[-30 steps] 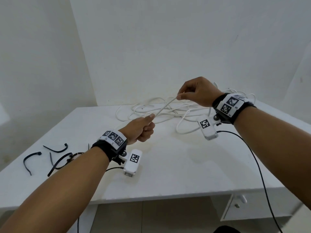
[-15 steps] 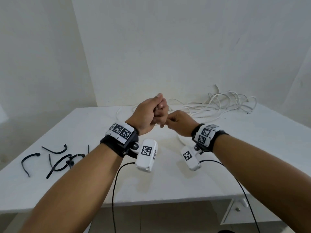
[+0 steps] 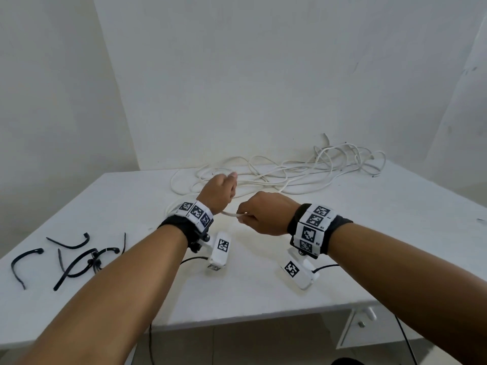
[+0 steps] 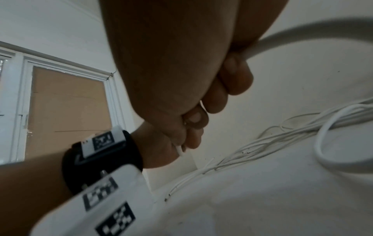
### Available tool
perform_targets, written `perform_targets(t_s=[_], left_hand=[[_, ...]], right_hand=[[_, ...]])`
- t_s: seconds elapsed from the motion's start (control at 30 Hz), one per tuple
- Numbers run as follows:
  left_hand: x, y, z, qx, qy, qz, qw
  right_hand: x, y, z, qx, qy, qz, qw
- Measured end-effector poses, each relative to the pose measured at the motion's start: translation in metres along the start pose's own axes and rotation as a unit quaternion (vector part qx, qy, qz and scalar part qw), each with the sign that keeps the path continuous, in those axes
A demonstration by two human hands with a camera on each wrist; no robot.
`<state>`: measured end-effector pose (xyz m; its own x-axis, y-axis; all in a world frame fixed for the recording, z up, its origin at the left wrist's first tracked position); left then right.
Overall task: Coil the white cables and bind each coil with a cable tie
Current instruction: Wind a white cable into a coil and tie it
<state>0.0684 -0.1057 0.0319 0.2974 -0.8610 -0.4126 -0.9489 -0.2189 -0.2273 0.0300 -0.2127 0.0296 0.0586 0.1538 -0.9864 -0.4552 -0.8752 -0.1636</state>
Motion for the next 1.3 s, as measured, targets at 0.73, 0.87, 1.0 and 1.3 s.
perform_targets(t_s=[0.73,0.87,1.0,1.3], left_hand=[[0.042,0.045,-0.023,-0.058,0.094,0.23,0.967],[0.047,0.062,-0.044,-0.028,0.168,0.291,0.942],[0.045,0.073,-0.069,-0.02,0.245,0.308,0.919],[0.028,0.063,-0.11,0.042,0.361,0.258,0.895]], right_hand=[[-0.1,0.022,-0.057,0.029,-0.243,-0.194,0.95],[-0.105,0.021,-0.068,0.033,-0.317,-0.22,0.922],[-0.097,0.013,-0.073,0.03,-0.427,-0.234,0.873],[-0.043,-0.002,-0.047,0.061,-0.473,-0.196,0.856]])
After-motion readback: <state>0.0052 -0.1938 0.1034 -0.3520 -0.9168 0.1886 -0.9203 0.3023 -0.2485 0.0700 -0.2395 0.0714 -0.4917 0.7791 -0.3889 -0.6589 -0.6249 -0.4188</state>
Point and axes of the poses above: each hand's wrist, its own y-axis away from the middle knuckle, its own x-axis out of the palm, z = x × y, the point moved 10 cm from there along -y, towards the middle knuckle, and after that the axes turned 5 degrees about -x, right-handed, at the moved point
